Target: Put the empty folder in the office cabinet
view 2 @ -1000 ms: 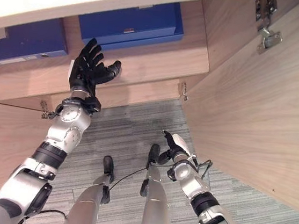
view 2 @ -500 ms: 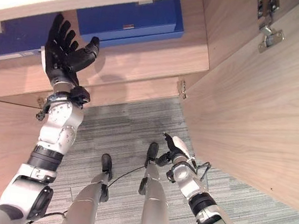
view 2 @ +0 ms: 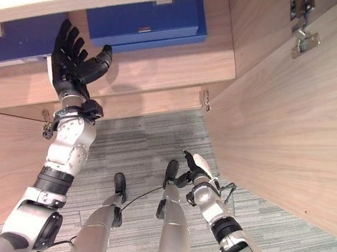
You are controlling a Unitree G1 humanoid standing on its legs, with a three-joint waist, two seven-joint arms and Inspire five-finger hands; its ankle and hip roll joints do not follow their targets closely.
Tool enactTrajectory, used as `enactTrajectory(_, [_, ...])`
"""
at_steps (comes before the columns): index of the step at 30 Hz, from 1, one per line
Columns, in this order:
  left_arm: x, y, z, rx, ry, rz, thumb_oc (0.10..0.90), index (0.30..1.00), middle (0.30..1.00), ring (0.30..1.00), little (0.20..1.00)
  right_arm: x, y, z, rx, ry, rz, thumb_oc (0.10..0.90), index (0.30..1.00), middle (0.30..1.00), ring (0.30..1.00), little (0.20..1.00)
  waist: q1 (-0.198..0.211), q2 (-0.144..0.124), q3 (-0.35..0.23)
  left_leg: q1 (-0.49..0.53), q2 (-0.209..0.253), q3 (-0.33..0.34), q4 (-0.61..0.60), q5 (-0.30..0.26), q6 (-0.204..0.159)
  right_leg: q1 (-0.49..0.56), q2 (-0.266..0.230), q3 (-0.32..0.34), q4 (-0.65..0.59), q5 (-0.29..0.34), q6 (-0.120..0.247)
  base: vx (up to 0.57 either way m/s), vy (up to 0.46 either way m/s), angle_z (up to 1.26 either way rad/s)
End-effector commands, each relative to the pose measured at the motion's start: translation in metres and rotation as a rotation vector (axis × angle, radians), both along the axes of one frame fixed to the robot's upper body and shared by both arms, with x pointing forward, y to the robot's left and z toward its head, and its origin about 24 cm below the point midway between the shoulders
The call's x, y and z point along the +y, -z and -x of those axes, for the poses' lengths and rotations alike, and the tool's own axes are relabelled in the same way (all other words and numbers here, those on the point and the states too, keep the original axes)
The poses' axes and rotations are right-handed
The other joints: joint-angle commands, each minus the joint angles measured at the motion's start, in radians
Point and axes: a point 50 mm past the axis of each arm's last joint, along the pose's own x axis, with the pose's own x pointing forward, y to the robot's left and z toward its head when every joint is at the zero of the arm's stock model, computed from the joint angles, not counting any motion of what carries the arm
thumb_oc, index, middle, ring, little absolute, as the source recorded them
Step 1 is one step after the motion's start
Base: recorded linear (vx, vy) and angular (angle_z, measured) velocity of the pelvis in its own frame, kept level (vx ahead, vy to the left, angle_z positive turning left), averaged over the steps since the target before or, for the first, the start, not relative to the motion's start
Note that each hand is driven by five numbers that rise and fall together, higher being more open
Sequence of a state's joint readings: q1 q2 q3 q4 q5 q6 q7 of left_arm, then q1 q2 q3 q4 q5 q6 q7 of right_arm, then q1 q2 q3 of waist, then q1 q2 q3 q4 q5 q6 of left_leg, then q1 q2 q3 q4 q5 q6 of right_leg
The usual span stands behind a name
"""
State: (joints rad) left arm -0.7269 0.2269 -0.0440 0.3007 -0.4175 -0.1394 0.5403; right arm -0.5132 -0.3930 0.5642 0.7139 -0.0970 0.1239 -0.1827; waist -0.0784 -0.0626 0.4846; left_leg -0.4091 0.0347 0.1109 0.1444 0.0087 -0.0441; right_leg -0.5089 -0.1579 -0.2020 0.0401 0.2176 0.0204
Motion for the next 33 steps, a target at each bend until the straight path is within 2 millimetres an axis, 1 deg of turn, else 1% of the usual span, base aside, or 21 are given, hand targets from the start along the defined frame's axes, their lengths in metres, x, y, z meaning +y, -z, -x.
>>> enactTrajectory(1, [0.009, -0.069, 0.008, -0.280, -0.074, -0.120, 0.800, 0.900, 0.900, 0.900, 0.900, 0.005, -0.012, -0.003, -0.073, -0.062, 0.004, 0.800, 0.900, 0.900, 0.900, 0.900, 0.011, -0.003, -0.050, -0.069, 0.017, -0.038, 0.110, -0.134, -0.013, -0.022, 0.001, 0.017, 0.076, -0.132, 0.081, 0.00, 0.000, 0.00])
enactTrajectory(3, [0.014, -0.079, 0.003, -0.277, -0.108, -0.139, 0.800, 0.900, 0.900, 0.900, 0.900, 0.005, -0.012, -0.002, -0.072, -0.069, 0.007, 0.800, 0.900, 0.900, 0.900, 0.900, 0.003, -0.010, -0.055, -0.071, 0.021, -0.038, 0.112, -0.134, -0.014, -0.023, 0.002, 0.016, 0.077, -0.132, 0.082, 0.00, 0.000, 0.00])
enactTrajectory(5, [0.014, -0.080, 0.003, -0.277, -0.108, -0.139, 0.800, 0.900, 0.900, 0.900, 0.900, 0.005, -0.012, -0.002, -0.073, -0.069, 0.007, 0.800, 0.900, 0.900, 0.900, 0.900, 0.003, -0.011, -0.054, -0.071, 0.020, -0.038, 0.112, -0.134, -0.014, -0.023, 0.002, 0.016, 0.077, -0.132, 0.082, 0.00, 0.000, 0.00])
enactTrajectory(7, [0.020, -0.089, -0.002, -0.269, -0.133, -0.164, 0.800, 0.900, 0.900, 0.900, 0.900, 0.001, -0.011, 0.000, -0.069, -0.074, 0.014, 0.800, 0.900, 0.900, 0.900, 0.900, -0.008, -0.017, -0.062, -0.072, 0.026, -0.036, 0.116, -0.137, -0.014, -0.021, 0.004, 0.016, 0.076, -0.131, 0.083, 0.00, 0.000, 0.00])
enactTrajectory(20, [0.034, -0.104, -0.018, -0.196, -0.145, -0.183, 0.800, 0.900, 0.900, 0.900, 0.900, -0.009, -0.012, 0.005, -0.069, -0.081, 0.034, 0.800, 0.900, 0.900, 0.900, 0.900, -0.036, -0.021, -0.080, -0.091, 0.031, -0.030, 0.129, -0.136, -0.015, -0.037, 0.010, 0.026, 0.076, -0.124, 0.082, 0.00, 0.000, 0.00])
enactTrajectory(23, [0.034, -0.107, -0.021, -0.190, -0.130, -0.185, 0.800, 0.900, 0.900, 0.900, 0.900, -0.012, -0.012, 0.006, -0.068, -0.077, 0.036, 0.800, 0.900, 0.900, 0.900, 0.900, -0.041, -0.021, -0.082, -0.097, 0.032, -0.027, 0.135, -0.138, -0.013, -0.041, 0.010, 0.026, 0.078, -0.123, 0.082, 0.00, 0.000, 0.00])
enactTrajectory(24, [0.031, -0.109, -0.022, -0.191, -0.107, -0.202, 0.800, 0.900, 0.900, 0.900, 0.900, -0.013, -0.013, 0.006, -0.072, -0.075, 0.035, 0.800, 0.900, 0.900, 0.900, 0.900, -0.044, -0.020, -0.082, -0.101, 0.033, -0.028, 0.139, -0.138, -0.012, -0.044, 0.009, 0.028, 0.079, -0.123, 0.082, 0.00, 0.000, 0.00])
enactTrajectory(28, [0.024, -0.105, -0.026, -0.168, -0.058, -0.201, 0.800, 0.900, 0.900, 0.900, 0.900, -0.016, -0.014, 0.006, -0.073, -0.069, 0.039, 0.800, 0.900, 0.900, 0.900, 0.900, -0.047, -0.018, -0.080, -0.108, 0.033, -0.027, 0.144, -0.138, -0.011, -0.049, 0.009, 0.028, 0.080, -0.122, 0.081, 0.02, 0.001, 0.00])
enactTrajectory(29, [0.020, -0.100, -0.030, -0.147, -0.022, -0.173, 0.800, 0.900, 0.900, 0.900, 0.900, -0.016, -0.014, 0.006, -0.072, -0.068, 0.040, 0.800, 0.900, 0.900, 0.900, 0.900, -0.045, -0.010, -0.084, -0.099, 0.040, -0.035, 0.142, -0.162, -0.014, -0.042, 0.018, 0.034, 0.084, -0.143, 0.089, 0.08, 0.002, -0.01])
enactTrajectory(30, [0.017, -0.096, -0.032, -0.130, -0.001, -0.157, 0.800, 0.900, 0.900, 0.900, 0.900, -0.017, -0.014, 0.007, -0.072, -0.065, 0.042, 0.800, 0.900, 0.900, 0.900, 0.900, -0.045, -0.009, -0.083, -0.100, 0.040, -0.035, 0.144, -0.163, -0.013, -0.042, 0.019, 0.034, 0.084, -0.144, 0.089, 0.00, 0.000, 0.00])
enactTrajectory(31, [0.017, -0.097, -0.032, -0.131, 0.000, -0.157, 0.800, 0.900, 0.900, 0.900, 0.900, -0.018, -0.014, 0.007, -0.072, -0.064, 0.043, 0.800, 0.900, 0.900, 0.900, 0.900, -0.048, -0.016, -0.077, -0.111, 0.034, -0.025, 0.148, -0.139, -0.010, -0.050, 0.011, 0.028, 0.083, -0.124, 0.080, -0.09, -0.011, -0.01])
enactTrajectory(32, [0.016, -0.091, -0.035, -0.105, 0.016, -0.138, 0.800, 0.900, 0.900, 0.900, 0.900, -0.018, -0.014, 0.007, -0.072, -0.064, 0.045, 0.800, 0.900, 0.900, 0.900, 0.900, -0.049, -0.016, -0.075, -0.113, 0.033, -0.025, 0.149, -0.139, -0.009, -0.051, 0.011, 0.029, 0.084, -0.123, 0.079, 0.00, -0.009, -0.03])
enactTrajectory(33, [0.014, -0.085, -0.039, -0.076, 0.042, -0.112, 0.800, 0.900, 0.900, 0.900, 0.900, -0.019, -0.016, 0.007, -0.077, -0.063, 0.043, 0.800, 0.900, 0.900, 0.900, 0.900, -0.047, -0.008, -0.079, -0.103, 0.042, -0.034, 0.149, -0.167, -0.013, -0.043, 0.021, 0.035, 0.088, -0.145, 0.087, 0.09, -0.001, -0.04])
